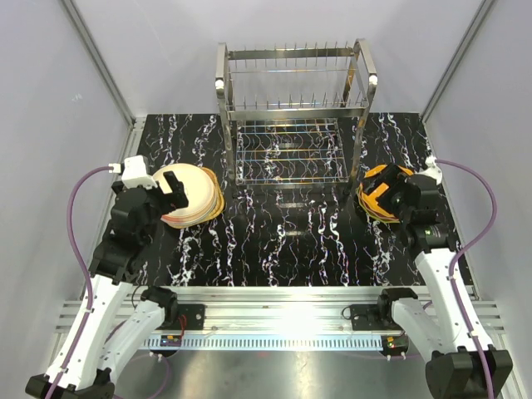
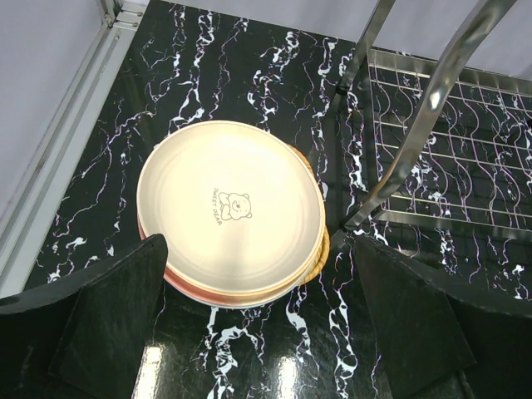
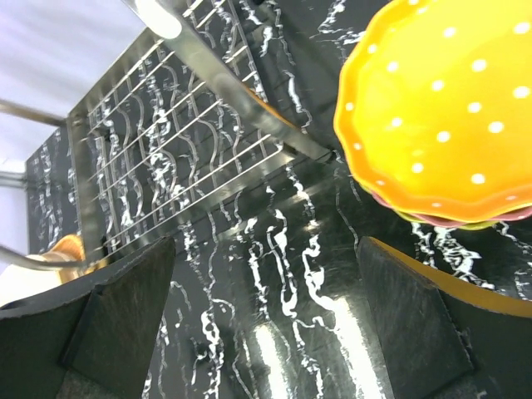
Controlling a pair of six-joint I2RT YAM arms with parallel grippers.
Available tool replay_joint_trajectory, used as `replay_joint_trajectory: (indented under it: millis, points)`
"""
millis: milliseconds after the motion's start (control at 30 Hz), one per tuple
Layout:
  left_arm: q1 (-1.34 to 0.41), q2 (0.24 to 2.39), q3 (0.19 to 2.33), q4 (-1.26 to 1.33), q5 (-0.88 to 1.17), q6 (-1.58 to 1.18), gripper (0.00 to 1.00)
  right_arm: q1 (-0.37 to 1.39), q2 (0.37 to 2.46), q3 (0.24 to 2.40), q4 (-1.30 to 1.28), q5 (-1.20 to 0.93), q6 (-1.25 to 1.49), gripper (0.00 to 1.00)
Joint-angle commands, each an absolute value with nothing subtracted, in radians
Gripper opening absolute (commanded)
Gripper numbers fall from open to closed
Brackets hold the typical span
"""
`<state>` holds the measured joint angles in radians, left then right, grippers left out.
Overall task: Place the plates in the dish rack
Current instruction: Grab a plate with the right arm
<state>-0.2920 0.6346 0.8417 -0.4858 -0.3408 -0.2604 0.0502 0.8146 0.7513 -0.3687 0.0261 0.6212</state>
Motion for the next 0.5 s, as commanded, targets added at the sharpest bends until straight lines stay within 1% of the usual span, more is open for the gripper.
replay_joint_trajectory:
  millis: [0, 67, 167, 300, 433, 467]
  points:
    - [-0.296, 0.626, 0.868, -0.488, -0.348, -0.271, 0.99, 0.048, 0.822, 0.745, -0.333, 0.051, 0.595, 1.00]
    - [-0.296, 0.627, 0.867, -0.482, -0.345, -0.270, 0.99, 0.049, 0.844, 0.750, -0.316, 0.020, 0.546, 1.00]
    - [-0.296, 0.635, 0.868, -0.491, -0.356, -0.268, 0.99, 0.049, 0.882, 0.776, -0.330, 0.058, 0.500, 1.00]
    - [-0.298, 0.635, 0.868, -0.491, -0.356, -0.270, 0.99, 0.048, 0.955, 0.828, -0.405, 0.205, 0.460, 1.00]
    - [-0.296, 0.627, 0.870, -0.494, -0.348, -0.272, 0.99, 0.049, 1.060, 0.853, -0.414, 0.255, 0.440, 1.00]
    - [-0.296, 0.623, 0.868, -0.494, -0.347, -0.275, 0.99, 0.049, 1.074, 0.856, -0.407, 0.249, 0.430, 0.95]
